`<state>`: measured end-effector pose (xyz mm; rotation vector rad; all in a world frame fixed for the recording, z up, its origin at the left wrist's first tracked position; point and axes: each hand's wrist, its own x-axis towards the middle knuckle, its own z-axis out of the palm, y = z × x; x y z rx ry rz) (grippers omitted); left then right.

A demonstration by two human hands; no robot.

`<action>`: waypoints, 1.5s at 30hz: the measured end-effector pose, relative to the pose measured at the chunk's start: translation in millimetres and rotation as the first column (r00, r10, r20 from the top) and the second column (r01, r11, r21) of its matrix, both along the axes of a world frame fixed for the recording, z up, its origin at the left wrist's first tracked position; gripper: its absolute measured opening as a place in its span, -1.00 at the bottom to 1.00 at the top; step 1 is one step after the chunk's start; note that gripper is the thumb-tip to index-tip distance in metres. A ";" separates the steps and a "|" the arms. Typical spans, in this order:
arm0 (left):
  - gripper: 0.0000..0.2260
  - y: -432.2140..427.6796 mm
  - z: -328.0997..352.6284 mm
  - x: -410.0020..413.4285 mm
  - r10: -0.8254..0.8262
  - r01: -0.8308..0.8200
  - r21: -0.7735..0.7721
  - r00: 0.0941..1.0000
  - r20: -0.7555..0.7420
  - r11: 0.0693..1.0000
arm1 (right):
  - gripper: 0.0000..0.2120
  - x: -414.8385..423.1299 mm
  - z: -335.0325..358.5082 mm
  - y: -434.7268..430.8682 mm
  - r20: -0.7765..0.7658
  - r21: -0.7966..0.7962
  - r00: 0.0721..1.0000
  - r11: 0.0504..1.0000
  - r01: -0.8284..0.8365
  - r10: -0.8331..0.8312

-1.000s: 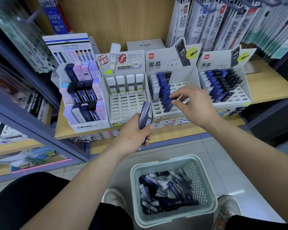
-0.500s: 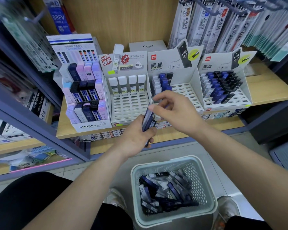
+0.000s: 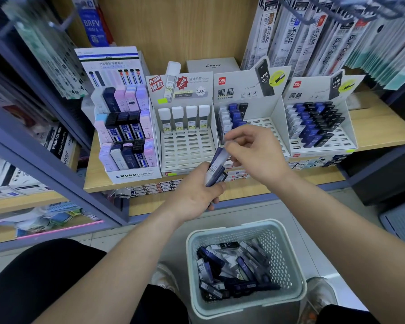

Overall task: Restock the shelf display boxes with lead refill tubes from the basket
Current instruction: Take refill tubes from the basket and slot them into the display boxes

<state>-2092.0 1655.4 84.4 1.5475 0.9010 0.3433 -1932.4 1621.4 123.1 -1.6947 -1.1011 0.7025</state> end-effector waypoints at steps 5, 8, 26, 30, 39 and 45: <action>-0.88 0.0 0.1 -2.0 -0.014 0.014 0.026 1.000 -0.012 1.000 | -0.81 5.2 9.5 -5.0 -0.110 0.038 0.993 0.998 0.056 -0.051; -0.87 -0.4 -0.5 -1.8 -0.006 0.006 0.024 1.000 -0.011 1.000 | -0.85 11.5 9.5 -9.6 -0.196 0.068 0.978 0.994 0.089 -0.074; -0.78 2.6 10.8 0.3 0.281 -0.280 -0.032 0.947 0.157 0.960 | -0.65 -15.3 -20.4 -50.2 -0.424 -0.081 0.897 0.981 -0.177 0.127; -0.89 0.7 11.7 -1.1 0.238 -0.238 -0.015 0.963 0.126 0.971 | -0.25 -20.1 -23.2 -48.8 -0.349 -0.085 0.906 0.955 -0.284 0.239; -0.86 3.9 9.8 -7.0 0.205 -0.204 -0.021 0.974 0.101 0.979 | -0.76 -12.2 -17.3 -36.2 -0.261 -0.005 0.956 0.990 -0.140 0.134; -0.84 8.1 4.3 -11.0 0.229 -0.227 -0.057 0.973 0.038 0.972 | -0.91 21.0 0.3 -15.0 0.077 0.120 0.997 0.993 -0.012 0.002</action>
